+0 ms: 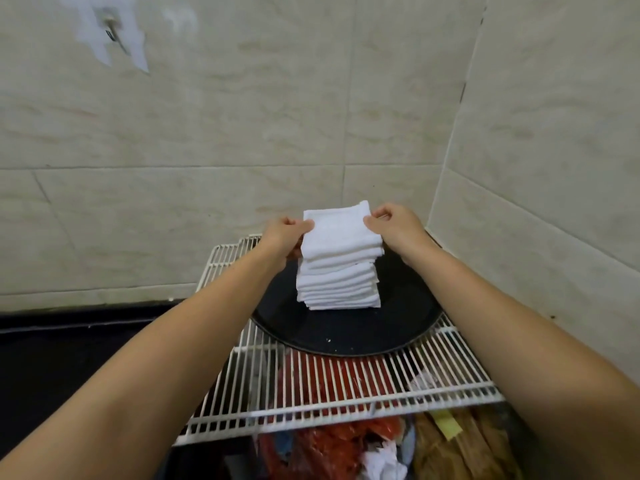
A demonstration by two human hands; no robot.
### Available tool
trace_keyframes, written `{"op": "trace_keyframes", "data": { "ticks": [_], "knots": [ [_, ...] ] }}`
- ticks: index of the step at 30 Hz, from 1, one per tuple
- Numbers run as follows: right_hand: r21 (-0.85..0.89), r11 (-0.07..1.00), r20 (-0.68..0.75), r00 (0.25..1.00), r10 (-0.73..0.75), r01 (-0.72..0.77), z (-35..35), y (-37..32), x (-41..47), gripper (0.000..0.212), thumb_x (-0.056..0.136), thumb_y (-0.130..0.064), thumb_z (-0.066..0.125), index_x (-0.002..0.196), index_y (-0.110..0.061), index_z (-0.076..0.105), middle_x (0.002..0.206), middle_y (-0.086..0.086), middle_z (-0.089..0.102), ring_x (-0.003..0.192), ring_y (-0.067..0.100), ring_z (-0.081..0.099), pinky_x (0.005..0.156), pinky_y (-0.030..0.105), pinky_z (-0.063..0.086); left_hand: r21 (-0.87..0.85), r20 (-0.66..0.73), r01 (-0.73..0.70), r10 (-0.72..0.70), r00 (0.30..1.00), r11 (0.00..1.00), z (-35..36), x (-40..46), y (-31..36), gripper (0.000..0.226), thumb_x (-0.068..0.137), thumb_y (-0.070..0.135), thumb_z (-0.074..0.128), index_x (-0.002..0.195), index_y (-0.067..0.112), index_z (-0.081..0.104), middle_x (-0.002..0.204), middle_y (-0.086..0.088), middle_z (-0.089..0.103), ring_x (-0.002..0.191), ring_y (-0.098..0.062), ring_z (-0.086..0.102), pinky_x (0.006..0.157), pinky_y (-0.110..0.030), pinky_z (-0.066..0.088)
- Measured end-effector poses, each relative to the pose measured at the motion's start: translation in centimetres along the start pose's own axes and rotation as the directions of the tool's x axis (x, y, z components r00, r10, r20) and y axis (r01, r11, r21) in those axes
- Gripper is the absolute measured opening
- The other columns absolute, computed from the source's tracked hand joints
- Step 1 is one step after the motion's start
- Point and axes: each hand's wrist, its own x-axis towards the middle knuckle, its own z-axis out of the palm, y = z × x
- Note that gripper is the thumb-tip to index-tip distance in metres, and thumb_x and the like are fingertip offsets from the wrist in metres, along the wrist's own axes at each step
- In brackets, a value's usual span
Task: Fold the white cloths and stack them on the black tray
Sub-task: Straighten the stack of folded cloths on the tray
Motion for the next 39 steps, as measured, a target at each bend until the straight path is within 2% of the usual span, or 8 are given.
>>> {"op": "trace_keyframes", "data": {
  "ticks": [5,8,12,16,19,25,36,39],
  "knots": [
    [0.120,0.992,-0.016,0.999,0.045,-0.042,-0.4,-0.3,-0.7,0.015,0.091,-0.029,0.059,0.094,-0.014,0.059,0.085,0.002,0.061,0.083,0.019,0.057,0.073,0.030,0.045,-0.024,-0.085,0.002,-0.004,0.996,1.000,-0.6,0.0,-0.4,0.028,0.091,0.020,0.059,0.068,0.015,0.043,0.059,-0.002,0.045,0.050,-0.014,0.039,0.043,-0.023,0.034],
    [0.347,0.910,0.074,0.973,0.217,-0.229,-0.9,0.6,-1.2,0.040,0.097,-0.039,0.045,0.125,-0.011,0.052,0.118,0.007,0.058,0.110,0.021,0.057,0.087,0.034,0.048,-0.022,-0.151,0.093,-0.095,0.984,0.995,-1.3,-0.5,-3.0,0.024,0.095,0.022,0.050,0.072,0.016,0.047,0.068,-0.002,0.045,0.061,-0.016,0.040,0.057,-0.027,0.034],
    [0.503,0.726,0.262,0.883,0.388,-0.469,0.7,3.5,-3.1,0.062,0.097,-0.049,0.038,0.147,-0.012,0.032,0.149,0.010,0.038,0.136,0.024,0.039,0.110,0.044,0.035,-0.246,-0.070,0.226,-0.250,0.966,0.943,-0.5,-2.4,-5.4,0.035,0.101,0.026,0.040,0.123,0.004,0.053,0.111,-0.007,0.058,0.105,-0.026,0.057,0.079,-0.031,0.040],
    [0.564,0.661,0.343,0.868,0.359,-0.496,1.8,3.9,-4.1,0.057,0.099,-0.049,0.030,0.139,-0.011,0.044,0.144,0.012,0.045,0.128,0.025,0.048,0.106,0.041,0.041,-0.376,0.099,0.289,-0.272,0.957,0.880,1.0,-3.0,-5.0,0.045,0.099,0.041,0.037,0.118,0.009,0.062,0.116,-0.011,0.067,0.104,-0.031,0.063,0.085,-0.040,0.052],
    [0.554,0.691,0.345,0.884,0.317,-0.464,2.0,3.5,-4.4,0.050,0.100,-0.049,0.025,0.101,-0.020,0.065,0.124,0.007,0.063,0.099,0.019,0.062,0.095,0.036,0.048,-0.370,0.129,0.345,-0.320,0.939,0.863,1.5,-2.6,-4.5,0.057,0.096,0.055,0.032,0.116,0.013,0.064,0.115,-0.012,0.068,0.102,-0.031,0.064,0.083,-0.042,0.053],
    [0.578,0.691,0.375,0.894,0.247,-0.434,1.4,3.4,-3.5,0.064,0.095,-0.062,0.028,0.123,-0.015,0.062,0.119,0.012,0.068,0.111,0.028,0.064,0.100,0.046,0.048,-0.340,0.314,0.429,-0.330,0.890,0.837,2.6,-2.8,-2.4,0.073,0.094,0.064,0.017,0.116,0.013,0.065,0.113,-0.015,0.068,0.100,-0.031,0.065,0.077,-0.039,0.052],
    [0.553,0.700,0.418,0.878,0.236,-0.451,0.7,4.2,-3.1,0.058,0.098,-0.057,0.024,0.108,-0.018,0.066,0.115,0.009,0.068,0.103,0.023,0.065,0.088,0.040,0.052,-0.212,0.379,0.446,-0.348,0.858,0.869,2.1,-3.0,-2.3,0.084,0.091,0.069,0.009,0.125,0.012,0.059,0.120,-0.013,0.065,0.102,-0.028,0.063,0.077,-0.038,0.050],
    [0.538,0.700,0.407,0.872,0.272,-0.470,-0.4,3.2,-2.3,0.052,0.097,-0.057,0.019,0.103,-0.022,0.058,0.128,0.008,0.055,0.099,0.019,0.057,0.077,0.036,0.047,-0.246,0.308,0.456,-0.377,0.874,0.856,0.7,-2.3,-3.0,0.088,0.088,0.073,0.012,0.144,0.010,0.037,0.147,-0.010,0.043,0.127,-0.026,0.049,0.102,-0.036,0.041]
  ]
}}
